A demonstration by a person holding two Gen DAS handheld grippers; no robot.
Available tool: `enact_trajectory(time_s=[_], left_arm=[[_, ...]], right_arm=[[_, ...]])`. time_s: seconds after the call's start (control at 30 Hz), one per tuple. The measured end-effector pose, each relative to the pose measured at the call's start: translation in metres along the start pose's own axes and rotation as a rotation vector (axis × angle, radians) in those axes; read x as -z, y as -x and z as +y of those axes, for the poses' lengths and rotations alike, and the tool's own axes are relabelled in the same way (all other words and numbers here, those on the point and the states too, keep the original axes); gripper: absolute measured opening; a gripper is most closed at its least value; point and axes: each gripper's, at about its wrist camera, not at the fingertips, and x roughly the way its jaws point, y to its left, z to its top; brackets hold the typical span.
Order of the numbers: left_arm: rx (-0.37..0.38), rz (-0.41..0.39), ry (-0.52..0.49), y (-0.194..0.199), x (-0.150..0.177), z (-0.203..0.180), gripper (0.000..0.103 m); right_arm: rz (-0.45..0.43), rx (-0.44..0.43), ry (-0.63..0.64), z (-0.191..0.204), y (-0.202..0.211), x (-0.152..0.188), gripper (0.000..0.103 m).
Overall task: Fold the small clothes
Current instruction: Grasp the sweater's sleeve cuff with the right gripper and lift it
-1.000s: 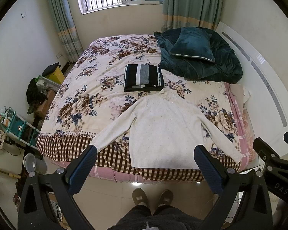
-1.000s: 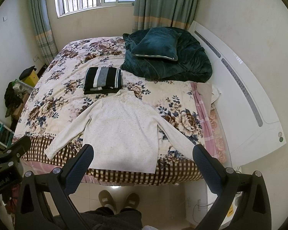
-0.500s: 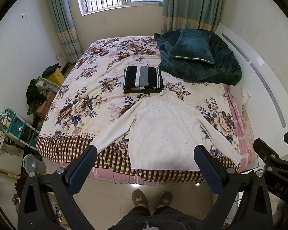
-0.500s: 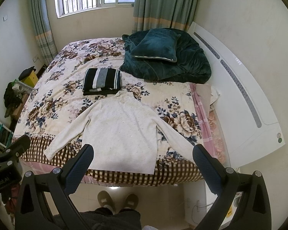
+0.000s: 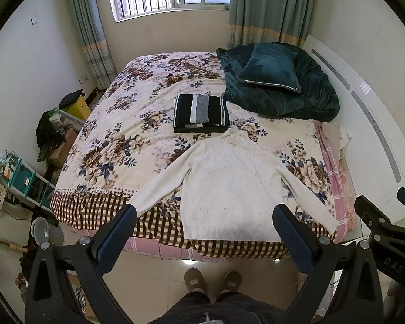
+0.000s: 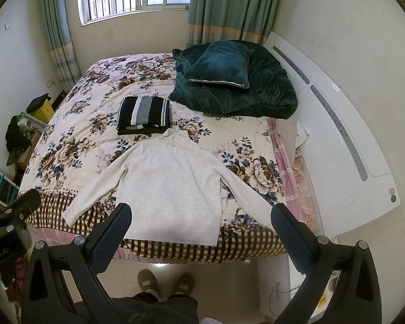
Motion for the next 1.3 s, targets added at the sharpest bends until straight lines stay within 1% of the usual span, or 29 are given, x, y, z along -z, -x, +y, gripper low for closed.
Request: enact_trajectory(time_s=[0.07, 0.17, 0.27, 0.3, 0.33, 0.37, 0.43, 0.47, 0.5, 0.53, 0.57, 0.6, 0.67, 0.7, 0.73, 0.77, 0.8, 0.87, 0.9, 0.97, 1.0, 1.07, 1.1, 1.17, 1.23, 1.3], left_arm=[[0.001, 0.0, -0.002, 0.0, 0.001, 0.0, 0.103], [0.01, 0.003, -0.007, 0.004, -0.012, -0.008, 0.103], [-0.006, -0.014, -0.021, -0.013, -0.024, -0.013, 0.103], [-0.023, -0.025, -0.03, -0.024, -0.031, -0.017, 0.103], [-0.039, -0.038, -0.034, -0.035, -0.029, -0.014, 0.103], [-0.057, -0.049, -0.041, -0.051, -0.035, -0.018, 0.103], [-0.085, -0.049, -0.066, -0.087, -0.037, -0.021, 0.103], [-0.093, -0.039, -0.077, -0.105, -0.037, -0.023, 0.103], [-0.089, -0.021, -0.084, -0.124, -0.04, -0.025, 0.103], [-0.085, -0.006, -0.089, -0.146, -0.043, -0.03, 0.103], [-0.088, 0.011, -0.097, -0.165, -0.039, -0.029, 0.103], [-0.095, 0.038, -0.11, -0.187, -0.04, -0.035, 0.103], [-0.096, 0.078, -0.128, -0.231, -0.036, -0.049, 0.103], [-0.107, 0.111, -0.138, -0.26, -0.036, -0.061, 0.103], [-0.108, 0.134, -0.142, -0.277, -0.029, -0.063, 0.103], [-0.11, 0.157, -0.147, -0.296, -0.027, -0.069, 0.103], [-0.118, 0.179, -0.152, -0.317, -0.023, -0.077, 0.103], [-0.139, 0.215, -0.164, -0.358, -0.015, -0.094, 0.103], [-0.155, 0.242, -0.171, -0.384, -0.012, -0.108, 0.103], [-0.168, 0.281, -0.175, -0.417, -0.002, -0.119, 0.103], [-0.174, 0.309, -0.178, -0.442, 0.003, -0.132, 0.103], [-0.178, 0.354, -0.183, -0.475, 0.013, -0.144, 0.103], [-0.184, 0.385, -0.188, -0.5, 0.019, -0.153, 0.103], [-0.205, 0.411, -0.201, -0.53, 0.026, -0.161, 0.103], [-0.232, 0.434, -0.208, -0.559, 0.032, -0.166, 0.103], [-0.243, 0.444, -0.192, -0.579, 0.032, -0.169, 0.103]], right_arm=[[0.003, -0.001, -0.005, -0.001, 0.0, -0.002, 0.103], [0.007, 0.002, -0.014, -0.001, 0.0, -0.005, 0.103], [0.022, 0.016, -0.054, -0.008, -0.014, -0.01, 0.103], [0.028, 0.018, -0.066, -0.01, -0.021, -0.008, 0.103], [0.043, 0.029, -0.097, -0.017, -0.035, -0.009, 0.103], [0.057, 0.043, -0.119, -0.02, -0.05, -0.005, 0.103], [0.095, 0.065, -0.189, -0.037, -0.087, 0.0, 0.103], [0.113, 0.086, -0.226, -0.048, -0.105, 0.003, 0.103], [0.135, 0.109, -0.262, -0.059, -0.132, 0.01, 0.103], [0.149, 0.122, -0.296, -0.07, -0.149, 0.016, 0.103], [0.164, 0.138, -0.33, -0.082, -0.168, 0.023, 0.103], [0.196, 0.162, -0.379, -0.102, -0.196, 0.035, 0.103], [0.233, 0.186, -0.461, -0.132, -0.235, 0.056, 0.103], [0.257, 0.206, -0.509, -0.151, -0.257, 0.07, 0.103], [0.29, 0.223, -0.57, -0.175, -0.286, 0.086, 0.103], [0.305, 0.237, -0.606, -0.19, -0.303, 0.1, 0.103], [0.335, 0.256, -0.668, -0.216, -0.333, 0.119, 0.103], [0.365, 0.262, -0.764, -0.254, -0.376, 0.149, 0.103], [0.386, 0.259, -0.839, -0.28, -0.406, 0.169, 0.103], [0.413, 0.263, -0.951, -0.317, -0.452, 0.2, 0.103], [0.426, 0.263, -0.996, -0.327, -0.466, 0.212, 0.101], [0.432, 0.267, -1.145, -0.358, -0.505, 0.245, 0.097], [0.437, 0.267, -1.196, -0.368, -0.519, 0.256, 0.095], [0.431, 0.259, -1.349, -0.395, -0.554, 0.29, 0.092], [0.431, 0.266, -1.456, -0.412, -0.579, 0.314, 0.089], [0.428, 0.27, -1.522, -0.421, -0.6, 0.328, 0.078]])
